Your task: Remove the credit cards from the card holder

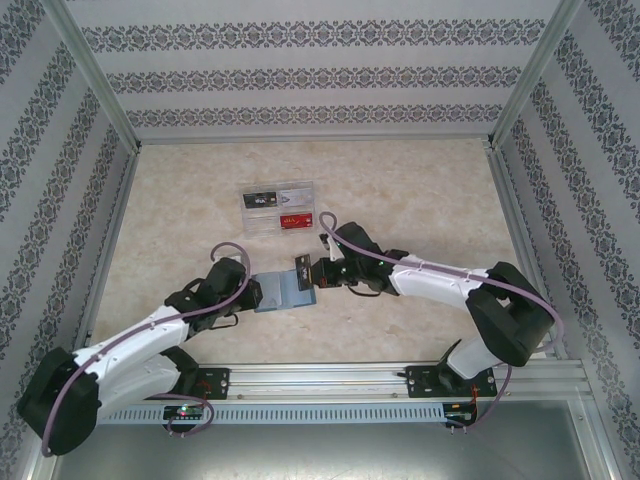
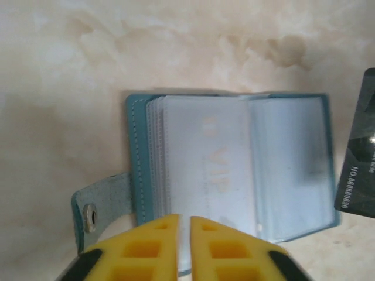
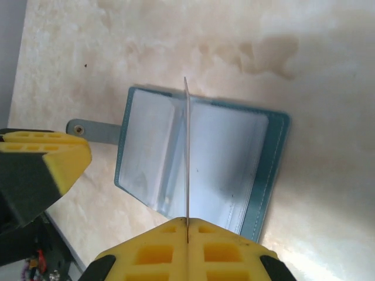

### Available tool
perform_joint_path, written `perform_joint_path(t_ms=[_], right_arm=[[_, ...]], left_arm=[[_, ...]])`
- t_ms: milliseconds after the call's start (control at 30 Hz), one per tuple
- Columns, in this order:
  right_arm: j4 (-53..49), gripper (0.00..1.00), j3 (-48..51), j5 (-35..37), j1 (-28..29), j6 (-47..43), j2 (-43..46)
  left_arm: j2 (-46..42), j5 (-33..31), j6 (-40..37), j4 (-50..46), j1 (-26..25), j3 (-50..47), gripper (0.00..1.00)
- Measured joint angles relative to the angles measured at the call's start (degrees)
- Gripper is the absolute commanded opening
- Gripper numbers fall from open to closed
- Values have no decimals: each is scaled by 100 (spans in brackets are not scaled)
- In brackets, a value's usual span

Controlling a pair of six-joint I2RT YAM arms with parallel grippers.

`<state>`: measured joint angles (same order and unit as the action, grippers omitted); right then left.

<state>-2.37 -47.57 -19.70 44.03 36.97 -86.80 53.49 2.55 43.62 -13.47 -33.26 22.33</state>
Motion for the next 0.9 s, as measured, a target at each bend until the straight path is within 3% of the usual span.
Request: perform_joint_path(t_ms=[133,233,300,467,700,900], right_arm=[[-743,0,-817,387,13,-962,9],[-1156,0,-1394,737,85,-1823,-7],[-1401,0,-1805,973,166,-2422,-92],[-1746,0,-2761,1493,321,-3724,-597],[-2111,0,-3989,2844,682,-5899,-1611],[-2365,0,-5154,3410,708,-7263,-2430]], left_arm=[[-492,-63,-7,-166,0,4,58],[-857,-142,22,-321,0,4,86],[-1082,-223,24,-446,0,4,99],[-1657,-481,74,-852,0,4,100],[-2424,-1005,247,-1617,0,7,100],[-3228,-1384,446,-2258,0,7,100]])
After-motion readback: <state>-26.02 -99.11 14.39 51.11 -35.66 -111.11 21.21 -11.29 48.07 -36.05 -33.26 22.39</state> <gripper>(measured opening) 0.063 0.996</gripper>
